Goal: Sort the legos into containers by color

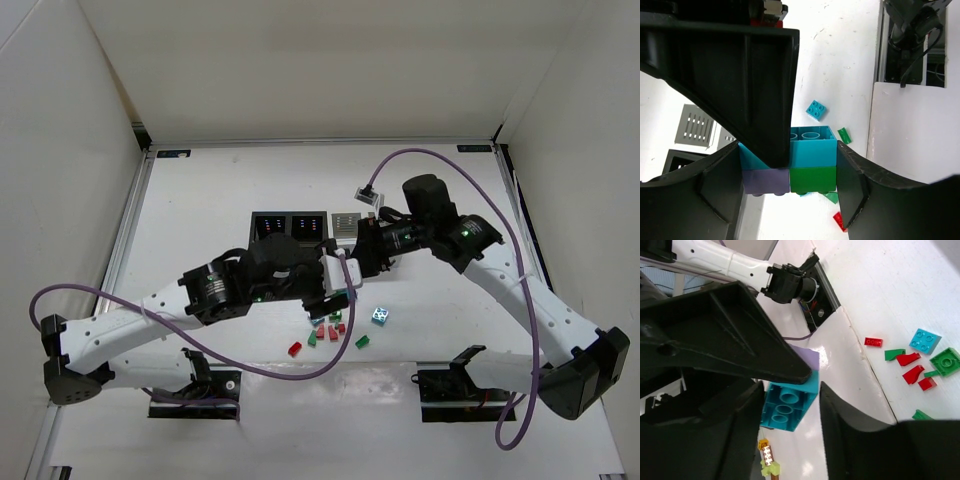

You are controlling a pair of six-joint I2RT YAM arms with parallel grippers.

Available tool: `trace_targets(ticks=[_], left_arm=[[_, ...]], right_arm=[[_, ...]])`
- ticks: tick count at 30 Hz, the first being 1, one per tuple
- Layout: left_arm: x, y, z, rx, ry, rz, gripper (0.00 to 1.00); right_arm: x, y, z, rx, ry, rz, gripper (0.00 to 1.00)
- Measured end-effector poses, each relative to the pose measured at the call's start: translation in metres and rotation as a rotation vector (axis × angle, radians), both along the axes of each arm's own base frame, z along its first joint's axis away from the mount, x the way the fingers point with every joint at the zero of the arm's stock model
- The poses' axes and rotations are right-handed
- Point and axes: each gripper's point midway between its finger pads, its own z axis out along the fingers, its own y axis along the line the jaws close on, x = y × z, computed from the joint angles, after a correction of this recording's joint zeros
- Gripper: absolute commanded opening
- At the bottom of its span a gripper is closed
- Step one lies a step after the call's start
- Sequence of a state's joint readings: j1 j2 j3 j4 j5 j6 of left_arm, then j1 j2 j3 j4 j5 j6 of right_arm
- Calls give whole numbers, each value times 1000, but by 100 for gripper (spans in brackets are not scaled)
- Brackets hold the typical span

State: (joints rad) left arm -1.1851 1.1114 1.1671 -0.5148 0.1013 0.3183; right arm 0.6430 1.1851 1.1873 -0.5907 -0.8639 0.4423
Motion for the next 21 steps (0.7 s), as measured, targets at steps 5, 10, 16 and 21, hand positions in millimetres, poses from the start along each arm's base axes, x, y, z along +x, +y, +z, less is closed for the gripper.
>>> trace_targets(ticks=[5,10,16,21], left_arm=[[3,0,0,7,-17,16,46],[3,0,-1,15,-31,16,47],[5,0,0,14,-40,33,73],[7,1,7,-41,-23,70,100]], right_arm=[[1,1,2,4,9,-7,44],[1,1,1,4,20,-9,16],[4,1,1,21,24,-14,0],[12,-5,4,51,6,-39,0]])
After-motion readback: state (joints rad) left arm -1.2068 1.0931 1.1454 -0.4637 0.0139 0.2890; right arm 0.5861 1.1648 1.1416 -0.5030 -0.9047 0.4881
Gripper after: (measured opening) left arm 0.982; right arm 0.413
